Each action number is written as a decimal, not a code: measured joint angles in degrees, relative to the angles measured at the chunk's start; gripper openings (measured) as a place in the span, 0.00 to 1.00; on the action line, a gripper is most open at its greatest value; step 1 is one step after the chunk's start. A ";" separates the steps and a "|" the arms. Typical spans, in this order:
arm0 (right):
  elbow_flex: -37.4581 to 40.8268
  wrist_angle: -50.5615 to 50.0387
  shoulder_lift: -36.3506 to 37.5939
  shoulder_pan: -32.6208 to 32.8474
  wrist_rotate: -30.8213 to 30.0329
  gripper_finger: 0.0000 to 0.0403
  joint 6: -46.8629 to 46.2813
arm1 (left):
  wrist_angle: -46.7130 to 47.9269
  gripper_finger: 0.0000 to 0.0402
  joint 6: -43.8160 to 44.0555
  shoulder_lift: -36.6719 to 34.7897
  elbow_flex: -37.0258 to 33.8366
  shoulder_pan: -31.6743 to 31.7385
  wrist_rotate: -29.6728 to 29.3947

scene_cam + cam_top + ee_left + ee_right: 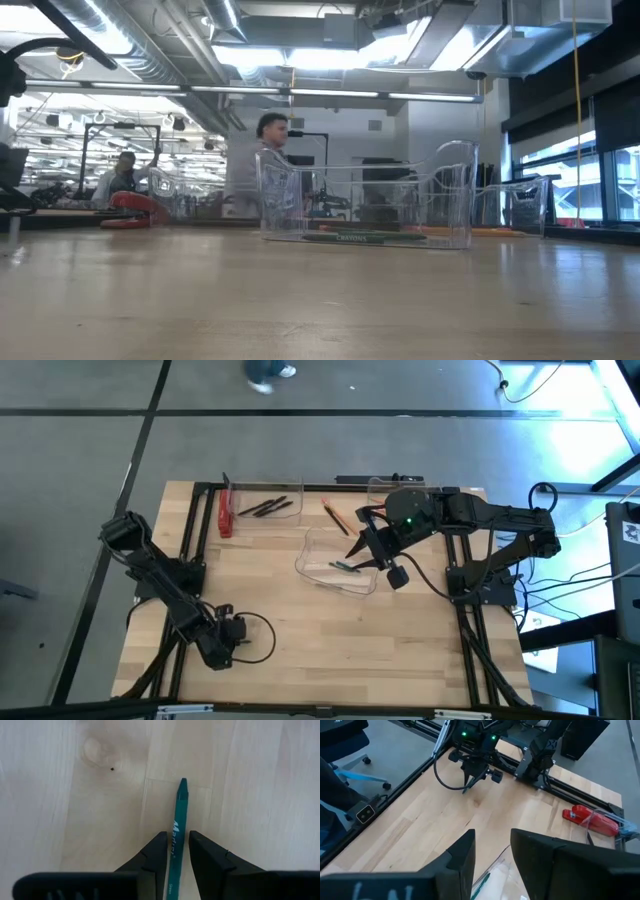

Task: Sort crayons/erasers/pens/pencils in bins
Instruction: Put the green crayon into the middle transparent bin

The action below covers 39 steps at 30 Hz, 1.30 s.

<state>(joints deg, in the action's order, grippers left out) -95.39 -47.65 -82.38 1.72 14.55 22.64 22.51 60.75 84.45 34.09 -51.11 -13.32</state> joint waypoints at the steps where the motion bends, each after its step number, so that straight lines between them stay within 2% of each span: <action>1: 0.00 -0.14 -0.01 -0.01 0.00 0.32 -0.17 | 0.20 0.20 0.08 0.04 0.02 0.00 0.04; 6: 0.02 -0.34 -0.01 0.02 0.00 0.32 -0.34 | 1.69 0.17 0.15 0.08 0.04 0.04 0.61; 14: 0.02 -0.34 -0.01 0.02 0.00 0.32 -0.34 | 2.24 0.02 0.22 0.08 0.11 0.02 0.74; 29: 0.02 -0.32 -0.01 0.02 0.01 0.32 -0.34 | 2.53 0.00 0.17 -2.73 1.00 0.24 0.63; 39: 0.02 -0.32 -0.01 0.02 0.02 0.32 -0.14 | 3.81 0.00 -2.82 -3.30 6.99 1.77 -0.60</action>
<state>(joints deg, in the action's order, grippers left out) -95.37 -47.97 -82.39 1.74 14.57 22.50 26.32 57.93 81.14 41.08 -49.35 -13.92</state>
